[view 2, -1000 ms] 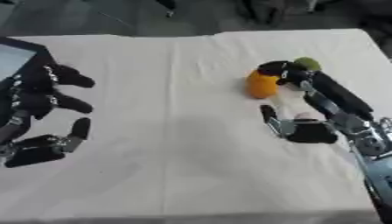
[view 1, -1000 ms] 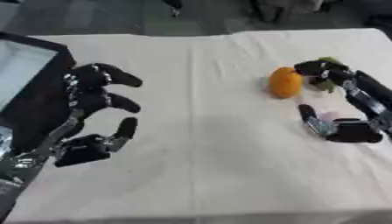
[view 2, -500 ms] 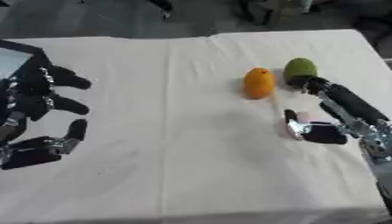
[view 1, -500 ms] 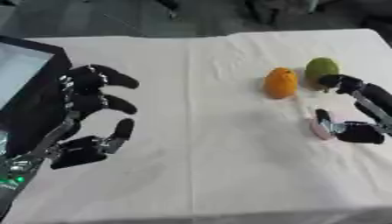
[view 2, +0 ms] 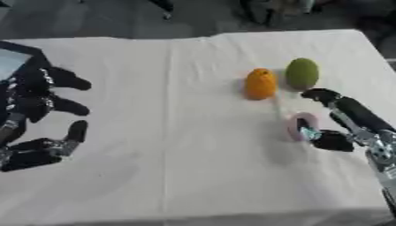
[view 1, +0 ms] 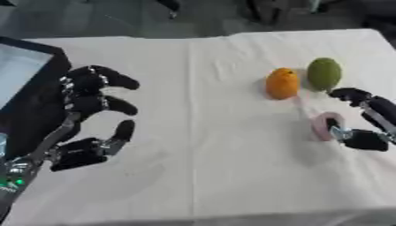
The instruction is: Pick up the objects with one hand, pass them to the other hand, and then place them into the box on the other side of the table.
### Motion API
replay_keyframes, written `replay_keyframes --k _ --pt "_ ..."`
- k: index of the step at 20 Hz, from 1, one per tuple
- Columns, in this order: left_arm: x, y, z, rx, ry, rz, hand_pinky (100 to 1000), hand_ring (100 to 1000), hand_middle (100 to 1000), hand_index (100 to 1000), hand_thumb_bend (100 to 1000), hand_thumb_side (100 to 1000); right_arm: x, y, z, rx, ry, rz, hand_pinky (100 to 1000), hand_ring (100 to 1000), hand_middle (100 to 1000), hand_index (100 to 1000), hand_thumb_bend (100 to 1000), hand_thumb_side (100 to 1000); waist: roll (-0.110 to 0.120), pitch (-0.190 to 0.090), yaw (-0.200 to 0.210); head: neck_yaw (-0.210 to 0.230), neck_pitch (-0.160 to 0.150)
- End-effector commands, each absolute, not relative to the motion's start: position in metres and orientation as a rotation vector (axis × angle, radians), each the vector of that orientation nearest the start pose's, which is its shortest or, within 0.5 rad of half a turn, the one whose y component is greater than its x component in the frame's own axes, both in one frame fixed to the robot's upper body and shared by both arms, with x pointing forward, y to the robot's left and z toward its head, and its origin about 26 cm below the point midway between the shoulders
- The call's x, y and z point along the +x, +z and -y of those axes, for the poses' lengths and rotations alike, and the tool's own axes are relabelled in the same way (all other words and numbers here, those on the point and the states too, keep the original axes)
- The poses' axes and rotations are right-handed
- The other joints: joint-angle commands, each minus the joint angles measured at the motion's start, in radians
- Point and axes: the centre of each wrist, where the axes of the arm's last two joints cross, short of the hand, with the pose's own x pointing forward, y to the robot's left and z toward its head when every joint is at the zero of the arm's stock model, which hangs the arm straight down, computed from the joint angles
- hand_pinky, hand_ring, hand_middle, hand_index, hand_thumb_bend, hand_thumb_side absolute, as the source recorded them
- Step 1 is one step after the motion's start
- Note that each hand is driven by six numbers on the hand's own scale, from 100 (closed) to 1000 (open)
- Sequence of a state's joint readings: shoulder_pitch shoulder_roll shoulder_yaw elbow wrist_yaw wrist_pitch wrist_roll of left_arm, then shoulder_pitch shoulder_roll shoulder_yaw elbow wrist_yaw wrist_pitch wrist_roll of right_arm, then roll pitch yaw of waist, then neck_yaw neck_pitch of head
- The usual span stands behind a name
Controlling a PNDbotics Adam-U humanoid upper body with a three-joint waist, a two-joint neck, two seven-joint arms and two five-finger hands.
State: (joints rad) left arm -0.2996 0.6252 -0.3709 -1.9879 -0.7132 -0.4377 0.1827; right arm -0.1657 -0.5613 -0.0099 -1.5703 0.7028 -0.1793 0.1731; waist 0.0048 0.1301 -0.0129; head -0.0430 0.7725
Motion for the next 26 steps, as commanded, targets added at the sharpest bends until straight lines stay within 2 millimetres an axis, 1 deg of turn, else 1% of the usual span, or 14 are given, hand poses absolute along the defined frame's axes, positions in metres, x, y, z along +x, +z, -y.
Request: replay_keyframes --k 1,8,13,18,19,20,21,23,24,25,26 --pt "0.287 0.178 -0.228 -0.690 1.575 -2.795 755 100 717 640 100 100 0.317 0.102 0.382 -0.945 1.211 1.474 834 883 917 904 100 460 -0.001 -0.017 0.000 0.000 -0.003" --pt "0.287 0.178 -0.227 -0.688 1.576 -2.796 755 100 718 641 100 100 0.317 0.091 0.391 -0.957 1.214 1.387 844 887 922 871 100 508 -0.001 -0.016 0.001 -0.001 -0.003" --pt "0.287 0.178 -0.227 -0.685 1.575 -2.797 755 100 719 642 100 100 0.318 0.088 0.392 -0.941 1.240 1.355 851 890 924 846 100 471 -0.002 -0.016 0.002 -0.001 -0.003" --pt "0.286 0.177 -0.226 -0.679 1.576 -2.801 755 100 720 643 100 100 0.322 0.085 0.390 -0.925 1.264 1.334 855 890 922 814 100 377 -0.001 -0.015 0.001 -0.001 -0.003" --pt "0.286 0.177 -0.226 -0.678 1.577 -2.801 755 100 720 642 100 100 0.323 0.084 0.389 -0.922 1.269 1.331 853 888 918 774 100 298 -0.001 -0.015 0.001 -0.001 -0.003" --pt "0.286 0.177 -0.226 -0.678 1.577 -2.801 755 100 720 642 100 100 0.323 0.084 0.389 -0.921 1.271 1.332 851 887 915 754 100 253 -0.001 -0.015 0.001 0.000 -0.003" --pt "0.286 0.177 -0.226 -0.678 1.577 -2.801 755 100 720 642 100 100 0.323 0.084 0.388 -0.923 1.269 1.337 846 882 907 700 100 216 -0.001 -0.015 0.001 0.000 -0.003" --pt "0.287 0.177 -0.226 -0.678 1.576 -2.802 755 100 720 642 100 100 0.323 0.085 0.387 -0.943 1.252 1.366 831 867 889 614 100 209 -0.001 -0.016 0.001 0.000 -0.003" --pt "0.286 0.177 -0.226 -0.678 1.577 -2.801 755 100 720 643 100 100 0.324 0.086 0.387 -0.959 1.234 1.391 818 856 875 555 100 204 -0.001 -0.016 0.001 0.001 -0.003" --pt "0.286 0.177 -0.226 -0.679 1.579 -2.801 755 100 720 643 100 100 0.323 0.088 0.386 -0.977 1.209 1.424 789 834 849 473 100 199 -0.001 -0.016 0.001 0.001 -0.003" --pt "0.286 0.177 -0.226 -0.680 1.580 -2.801 755 100 720 643 100 100 0.323 0.089 0.385 -0.993 1.180 1.460 775 822 834 427 100 198 -0.001 -0.016 0.002 0.002 -0.003"
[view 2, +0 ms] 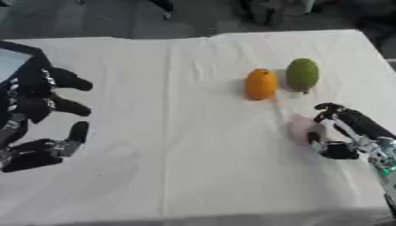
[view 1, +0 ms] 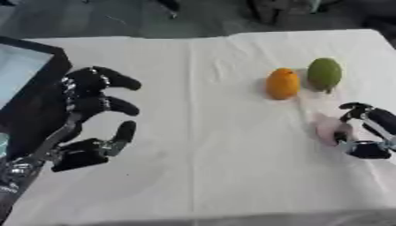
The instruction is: Pick up the objects with one hand, pass them to the other hand, and then place them into the box on the other side of the table.
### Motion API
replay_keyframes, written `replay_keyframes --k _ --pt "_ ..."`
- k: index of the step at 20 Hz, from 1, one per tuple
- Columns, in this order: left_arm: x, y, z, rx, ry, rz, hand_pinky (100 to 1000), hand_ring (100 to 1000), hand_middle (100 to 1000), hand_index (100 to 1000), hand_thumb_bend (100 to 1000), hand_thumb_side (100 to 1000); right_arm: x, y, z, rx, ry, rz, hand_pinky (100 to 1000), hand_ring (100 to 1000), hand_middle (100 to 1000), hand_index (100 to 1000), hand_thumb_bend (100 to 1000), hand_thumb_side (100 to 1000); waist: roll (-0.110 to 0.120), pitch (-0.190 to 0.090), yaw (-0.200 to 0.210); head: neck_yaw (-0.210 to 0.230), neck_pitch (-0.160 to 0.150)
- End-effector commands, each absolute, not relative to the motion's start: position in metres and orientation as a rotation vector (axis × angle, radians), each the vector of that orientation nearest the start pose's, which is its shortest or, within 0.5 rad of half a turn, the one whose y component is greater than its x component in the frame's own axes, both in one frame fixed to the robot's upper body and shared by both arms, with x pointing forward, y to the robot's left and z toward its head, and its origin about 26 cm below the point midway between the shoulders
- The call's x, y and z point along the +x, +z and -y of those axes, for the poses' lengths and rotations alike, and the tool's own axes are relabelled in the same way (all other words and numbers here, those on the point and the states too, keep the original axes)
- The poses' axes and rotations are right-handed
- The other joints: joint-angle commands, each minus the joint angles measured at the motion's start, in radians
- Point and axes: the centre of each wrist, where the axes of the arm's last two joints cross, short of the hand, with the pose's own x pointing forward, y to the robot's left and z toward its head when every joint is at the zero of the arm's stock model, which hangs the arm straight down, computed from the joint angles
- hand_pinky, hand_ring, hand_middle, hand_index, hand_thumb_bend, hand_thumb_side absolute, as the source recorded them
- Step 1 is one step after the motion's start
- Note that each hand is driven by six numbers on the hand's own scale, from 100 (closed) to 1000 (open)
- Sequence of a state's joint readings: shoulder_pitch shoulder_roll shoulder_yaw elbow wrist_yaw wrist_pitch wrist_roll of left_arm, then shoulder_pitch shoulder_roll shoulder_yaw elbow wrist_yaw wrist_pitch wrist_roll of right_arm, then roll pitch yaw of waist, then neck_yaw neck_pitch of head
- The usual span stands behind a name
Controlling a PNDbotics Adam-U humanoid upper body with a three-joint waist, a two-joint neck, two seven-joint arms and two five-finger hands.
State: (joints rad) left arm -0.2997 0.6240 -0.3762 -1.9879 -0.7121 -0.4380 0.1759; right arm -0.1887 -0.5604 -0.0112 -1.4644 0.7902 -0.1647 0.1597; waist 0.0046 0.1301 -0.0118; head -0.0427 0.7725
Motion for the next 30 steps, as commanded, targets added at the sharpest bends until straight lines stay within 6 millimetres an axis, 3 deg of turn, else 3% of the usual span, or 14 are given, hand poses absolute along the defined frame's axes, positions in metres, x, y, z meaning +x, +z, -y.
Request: replay_keyframes --k 1,6,11,12,13,27,30 --pt "0.286 0.177 -0.226 -0.681 1.580 -2.801 755 100 720 642 100 100 0.323 0.090 0.384 -1.009 1.152 1.497 760 811 818 381 100 199 -0.001 -0.016 0.001 0.002 -0.003" --pt "0.286 0.177 -0.226 -0.685 1.581 -2.799 756 100 721 644 100 100 0.324 0.102 0.367 -1.008 1.077 1.697 720 794 795 338 100 215 -0.001 -0.014 0.002 0.002 -0.003" --pt "0.287 0.179 -0.227 -0.696 1.585 -2.790 758 100 724 649 100 100 0.326 0.125 0.332 -0.885 1.106 1.897 697 788 789 329 100 245 -0.001 -0.014 0.005 -0.001 -0.003" --pt "0.287 0.179 -0.227 -0.697 1.587 -2.789 759 100 725 652 100 100 0.327 0.129 0.324 -0.854 1.118 1.931 694 786 786 328 100 320 -0.001 -0.014 0.005 -0.002 -0.003" --pt "0.287 0.179 -0.227 -0.699 1.590 -2.786 761 100 725 655 100 100 0.327 0.134 0.316 -0.820 1.134 1.967 692 785 785 327 100 257 -0.001 -0.014 0.006 -0.003 -0.003" --pt "0.290 0.191 -0.216 -0.658 1.665 -2.720 767 100 740 702 100 100 0.335 0.186 0.215 -0.356 1.462 2.238 702 780 779 329 100 254 0.001 -0.016 0.019 -0.014 -0.003" --pt "0.291 0.193 -0.214 -0.679 1.710 -2.695 770 100 748 725 149 100 0.335 0.192 0.201 -0.298 1.516 2.263 702 780 778 328 100 256 0.002 -0.016 0.022 -0.016 -0.003"
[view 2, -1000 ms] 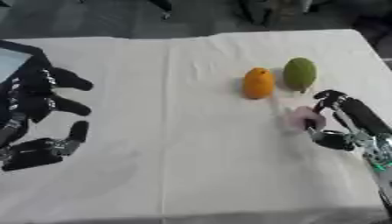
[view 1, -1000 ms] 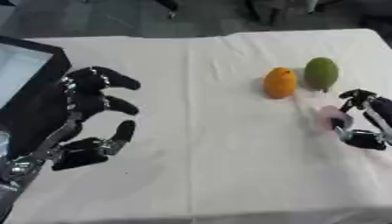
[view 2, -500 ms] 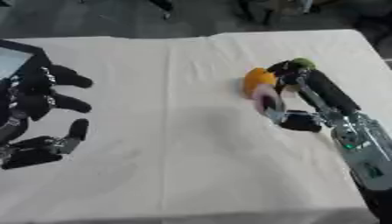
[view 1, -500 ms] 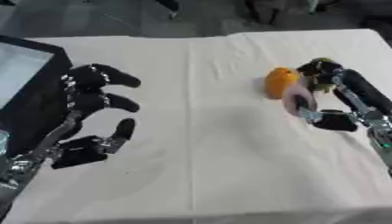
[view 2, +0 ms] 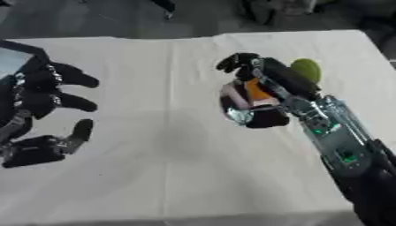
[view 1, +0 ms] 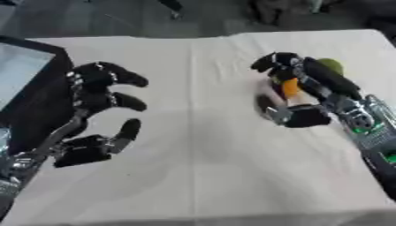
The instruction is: Pick up the objects with one hand, pass them to the other hand, and then place them into the box on the other side of the table.
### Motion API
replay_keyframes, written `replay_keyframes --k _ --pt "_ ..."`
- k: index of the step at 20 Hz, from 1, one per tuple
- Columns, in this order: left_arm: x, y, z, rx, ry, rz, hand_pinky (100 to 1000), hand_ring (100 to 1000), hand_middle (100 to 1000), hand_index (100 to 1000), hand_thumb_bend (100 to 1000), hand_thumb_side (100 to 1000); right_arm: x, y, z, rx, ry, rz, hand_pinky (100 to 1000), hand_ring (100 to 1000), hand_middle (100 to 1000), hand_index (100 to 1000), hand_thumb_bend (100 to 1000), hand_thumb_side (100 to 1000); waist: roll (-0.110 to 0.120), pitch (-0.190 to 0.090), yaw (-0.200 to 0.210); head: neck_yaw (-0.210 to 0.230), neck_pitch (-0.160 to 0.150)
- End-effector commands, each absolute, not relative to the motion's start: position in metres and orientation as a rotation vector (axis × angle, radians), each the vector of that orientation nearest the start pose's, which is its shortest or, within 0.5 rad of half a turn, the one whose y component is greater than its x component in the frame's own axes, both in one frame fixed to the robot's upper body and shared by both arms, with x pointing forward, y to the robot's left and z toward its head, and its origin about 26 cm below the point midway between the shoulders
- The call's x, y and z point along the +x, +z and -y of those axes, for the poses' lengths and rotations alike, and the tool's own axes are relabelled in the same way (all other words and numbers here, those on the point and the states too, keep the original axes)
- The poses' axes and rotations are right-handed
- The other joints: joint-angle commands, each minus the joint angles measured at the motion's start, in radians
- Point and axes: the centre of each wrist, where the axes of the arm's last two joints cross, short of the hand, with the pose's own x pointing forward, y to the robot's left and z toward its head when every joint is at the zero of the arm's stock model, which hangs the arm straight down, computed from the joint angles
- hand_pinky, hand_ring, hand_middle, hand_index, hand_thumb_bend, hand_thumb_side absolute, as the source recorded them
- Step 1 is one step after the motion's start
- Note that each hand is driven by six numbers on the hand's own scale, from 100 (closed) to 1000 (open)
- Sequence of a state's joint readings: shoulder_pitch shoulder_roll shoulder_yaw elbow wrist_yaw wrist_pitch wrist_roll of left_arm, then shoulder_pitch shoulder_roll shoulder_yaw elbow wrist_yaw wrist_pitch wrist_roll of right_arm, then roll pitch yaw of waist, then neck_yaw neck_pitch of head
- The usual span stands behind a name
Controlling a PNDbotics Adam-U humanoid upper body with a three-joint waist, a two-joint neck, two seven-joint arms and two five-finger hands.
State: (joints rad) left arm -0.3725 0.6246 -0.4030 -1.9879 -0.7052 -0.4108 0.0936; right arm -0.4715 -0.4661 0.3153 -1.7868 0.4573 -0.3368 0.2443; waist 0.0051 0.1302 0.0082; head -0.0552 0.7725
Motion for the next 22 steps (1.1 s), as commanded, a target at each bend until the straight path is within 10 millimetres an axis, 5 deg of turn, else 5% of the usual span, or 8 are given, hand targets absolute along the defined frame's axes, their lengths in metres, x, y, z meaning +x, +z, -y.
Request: replay_keyframes --k 1,10,22 --pt "0.291 0.194 -0.213 -0.690 1.731 -2.683 772 100 753 736 175 100 0.335 0.193 0.196 0.359 -1.960 -2.913 701 779 778 328 100 258 0.002 -0.016 0.002 -0.004 -0.003" --pt "0.292 0.200 -0.203 -0.754 1.842 -2.678 780 100 781 763 242 100 0.336 0.199 0.171 0.210 -1.960 -2.857 698 776 777 326 100 262 0.003 -0.016 0.004 -0.014 -0.003" --pt "0.294 0.213 -0.188 -0.707 1.777 -2.694 796 100 790 764 363 100 0.334 0.201 0.152 0.071 -1.957 -2.823 691 774 775 323 100 273 0.004 -0.017 0.003 -0.022 -0.003"
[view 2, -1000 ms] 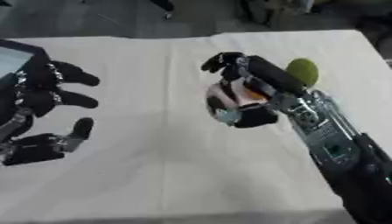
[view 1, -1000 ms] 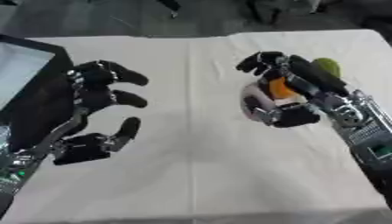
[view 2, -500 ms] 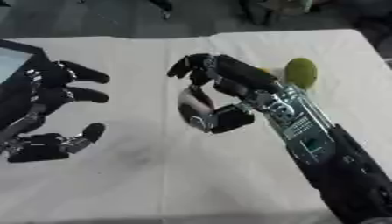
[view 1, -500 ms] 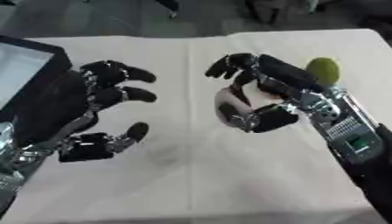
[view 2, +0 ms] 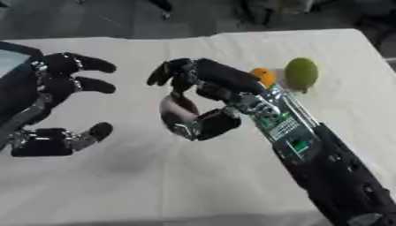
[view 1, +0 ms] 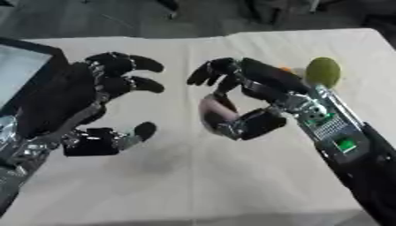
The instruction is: Pick up the objects with one hand, pass them to the other hand, and then place them into the box on the other side of the table.
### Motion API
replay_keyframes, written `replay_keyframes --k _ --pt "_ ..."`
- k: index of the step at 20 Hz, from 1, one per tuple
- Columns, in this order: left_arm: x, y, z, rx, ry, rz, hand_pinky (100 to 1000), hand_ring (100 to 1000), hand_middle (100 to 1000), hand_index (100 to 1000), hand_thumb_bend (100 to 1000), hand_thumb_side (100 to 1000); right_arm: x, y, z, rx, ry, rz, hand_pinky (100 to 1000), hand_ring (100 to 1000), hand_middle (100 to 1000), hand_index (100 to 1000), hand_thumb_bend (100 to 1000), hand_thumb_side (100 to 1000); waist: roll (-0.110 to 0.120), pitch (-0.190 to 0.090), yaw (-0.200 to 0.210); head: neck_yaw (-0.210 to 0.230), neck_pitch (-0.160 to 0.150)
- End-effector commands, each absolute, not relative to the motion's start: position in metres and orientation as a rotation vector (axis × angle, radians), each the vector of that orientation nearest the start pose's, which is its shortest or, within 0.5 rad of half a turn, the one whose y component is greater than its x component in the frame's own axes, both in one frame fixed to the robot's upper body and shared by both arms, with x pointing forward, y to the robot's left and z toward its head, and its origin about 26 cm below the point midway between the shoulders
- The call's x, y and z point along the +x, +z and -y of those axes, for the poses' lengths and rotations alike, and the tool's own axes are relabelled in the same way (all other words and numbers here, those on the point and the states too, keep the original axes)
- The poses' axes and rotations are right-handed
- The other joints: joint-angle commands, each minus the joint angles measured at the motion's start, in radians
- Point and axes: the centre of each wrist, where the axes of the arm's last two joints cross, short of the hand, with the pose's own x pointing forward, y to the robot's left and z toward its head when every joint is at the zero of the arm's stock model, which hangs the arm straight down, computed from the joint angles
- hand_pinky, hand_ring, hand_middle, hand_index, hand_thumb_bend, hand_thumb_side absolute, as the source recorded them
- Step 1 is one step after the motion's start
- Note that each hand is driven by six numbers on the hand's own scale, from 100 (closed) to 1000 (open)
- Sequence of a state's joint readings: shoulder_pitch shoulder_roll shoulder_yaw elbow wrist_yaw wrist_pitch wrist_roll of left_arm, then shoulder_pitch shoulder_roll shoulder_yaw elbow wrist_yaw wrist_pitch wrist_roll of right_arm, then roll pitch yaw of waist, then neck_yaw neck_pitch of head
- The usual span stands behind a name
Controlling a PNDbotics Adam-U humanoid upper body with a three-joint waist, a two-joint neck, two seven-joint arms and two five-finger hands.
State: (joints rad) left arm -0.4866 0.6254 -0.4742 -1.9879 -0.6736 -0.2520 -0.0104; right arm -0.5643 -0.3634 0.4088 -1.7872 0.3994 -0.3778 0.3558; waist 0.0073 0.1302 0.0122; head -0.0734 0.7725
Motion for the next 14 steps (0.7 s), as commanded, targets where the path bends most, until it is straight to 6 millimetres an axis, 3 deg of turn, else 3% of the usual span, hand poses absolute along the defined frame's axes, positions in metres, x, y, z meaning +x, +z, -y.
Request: replay_keyframes --k 1,10,11,12,14 --pt "0.294 0.214 -0.187 -0.700 1.770 -2.695 796 100 789 763 365 100 0.334 0.202 0.151 0.063 -1.954 -2.822 691 773 775 323 100 273 0.001 -0.017 -0.001 -0.005 -0.003" --pt "0.293 0.218 -0.177 -0.639 1.805 -2.632 802 100 786 754 381 100 0.332 0.206 0.145 0.023 -1.936 -2.811 689 772 774 321 100 278 0.001 -0.017 -0.003 -0.011 -0.003" --pt "0.293 0.218 -0.177 -0.636 1.813 -2.623 803 100 785 753 435 100 0.332 0.207 0.144 0.019 -1.933 -2.811 689 772 774 321 100 297 0.001 -0.017 -0.003 -0.011 -0.003" --pt "0.293 0.218 -0.176 -0.634 1.821 -2.615 803 100 786 753 384 100 0.332 0.207 0.144 0.014 -1.930 -2.811 689 772 774 321 100 280 0.001 -0.017 -0.003 -0.011 -0.003" --pt "0.292 0.217 -0.175 -0.627 1.837 -2.599 805 100 786 750 388 100 0.331 0.208 0.142 0.005 -1.925 -2.809 689 772 773 321 100 281 0.001 -0.017 -0.004 -0.011 -0.003"
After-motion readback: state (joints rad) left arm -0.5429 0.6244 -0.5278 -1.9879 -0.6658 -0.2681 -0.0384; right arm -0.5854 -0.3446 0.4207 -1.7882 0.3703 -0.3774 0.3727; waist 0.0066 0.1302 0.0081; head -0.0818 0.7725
